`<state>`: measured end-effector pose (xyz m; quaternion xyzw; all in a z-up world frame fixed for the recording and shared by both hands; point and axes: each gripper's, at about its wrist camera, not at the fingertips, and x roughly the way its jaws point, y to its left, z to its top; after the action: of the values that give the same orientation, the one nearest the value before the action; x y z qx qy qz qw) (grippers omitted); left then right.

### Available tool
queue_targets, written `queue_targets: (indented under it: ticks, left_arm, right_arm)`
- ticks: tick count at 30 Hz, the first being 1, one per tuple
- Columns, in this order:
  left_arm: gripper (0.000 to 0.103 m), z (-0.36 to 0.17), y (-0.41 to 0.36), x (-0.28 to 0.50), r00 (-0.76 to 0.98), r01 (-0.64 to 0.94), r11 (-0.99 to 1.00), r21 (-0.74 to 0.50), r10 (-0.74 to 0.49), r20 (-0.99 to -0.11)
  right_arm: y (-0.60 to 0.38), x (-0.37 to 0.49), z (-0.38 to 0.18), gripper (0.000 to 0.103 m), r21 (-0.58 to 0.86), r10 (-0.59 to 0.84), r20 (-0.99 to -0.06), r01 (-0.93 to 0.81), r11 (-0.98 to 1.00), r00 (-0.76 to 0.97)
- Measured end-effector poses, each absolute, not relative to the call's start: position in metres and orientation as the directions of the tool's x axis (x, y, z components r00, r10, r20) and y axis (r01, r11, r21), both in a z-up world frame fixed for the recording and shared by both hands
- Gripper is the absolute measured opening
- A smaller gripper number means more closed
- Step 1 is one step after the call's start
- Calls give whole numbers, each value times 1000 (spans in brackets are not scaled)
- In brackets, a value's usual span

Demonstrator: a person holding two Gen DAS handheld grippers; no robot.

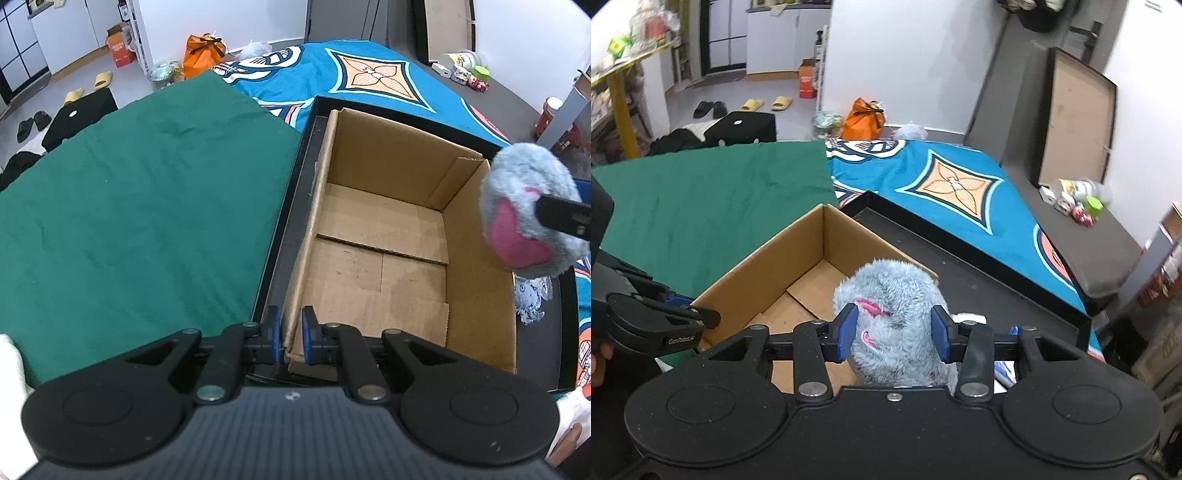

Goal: Organize soft objects
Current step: 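Carry the grey plush over the cardboard box and release it inside, then move the right gripper to the clear bag of white fluff and grasp it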

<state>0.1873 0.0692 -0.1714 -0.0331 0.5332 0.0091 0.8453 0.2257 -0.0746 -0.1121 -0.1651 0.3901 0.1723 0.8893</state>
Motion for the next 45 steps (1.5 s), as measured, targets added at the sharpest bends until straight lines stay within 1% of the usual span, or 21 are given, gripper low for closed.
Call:
queue_targets:
  ticks: [6, 8, 10, 12, 21, 24, 31, 34, 36, 39, 42, 45]
  left_arm:
    - [11, -176, 67, 191, 420, -43, 998, -36, -15, -907]
    - [11, -178, 68, 192, 415, -43, 998, -35, -14, -910]
    - [11, -179, 69, 195, 408, -53, 998, -42, -17, -913]
    - [12, -180, 70, 196, 406, -62, 997, -51, -21, -914]
    - [12, -177, 68, 192, 414, -66, 998, -23, 6, -910]
    - [14, -174, 67, 191, 423, -63, 998, -25, 4, -906]
    - [16, -171, 64, 187, 427, -56, 998, 14, 37, -904]
    - [23, -169, 61, 185, 440, -48, 998, 37, 54, -896]
    - [36, -167, 59, 183, 454, -46, 997, 56, 70, -888]
    - [48, -164, 53, 182, 474, -37, 996, 87, 94, -876]
    - [55, -163, 48, 181, 486, -27, 994, 110, 109, -867]
    - [58, -163, 46, 182, 486, -29, 991, 132, 130, -864]
  right_arm:
    - [-61, 236, -117, 43, -199, 195, -732, -479, 855, 653]
    - [-58, 238, -114, 48, -209, 207, -719, -491, 846, 663]
    - [-57, 240, -110, 65, -213, 205, -702, -477, 853, 682]
    - [-61, 240, -105, 69, -201, 212, -687, -462, 864, 695]
    - [-93, 227, -113, 69, -159, 179, -725, -414, 896, 666]
    - [-104, 218, -120, 70, -153, 158, -742, -394, 906, 651]
    - [-131, 202, -134, 72, -124, 128, -763, -339, 933, 633]
    - [-141, 199, -142, 72, -101, 125, -772, -314, 944, 623]
    - [-147, 198, -148, 72, -87, 126, -776, -302, 949, 618]
    - [-155, 198, -158, 72, -67, 126, -780, -282, 957, 613]
    - [-167, 201, -169, 72, -35, 130, -779, -250, 968, 613]
    - [-181, 204, -179, 71, 12, 142, -775, -210, 978, 616]
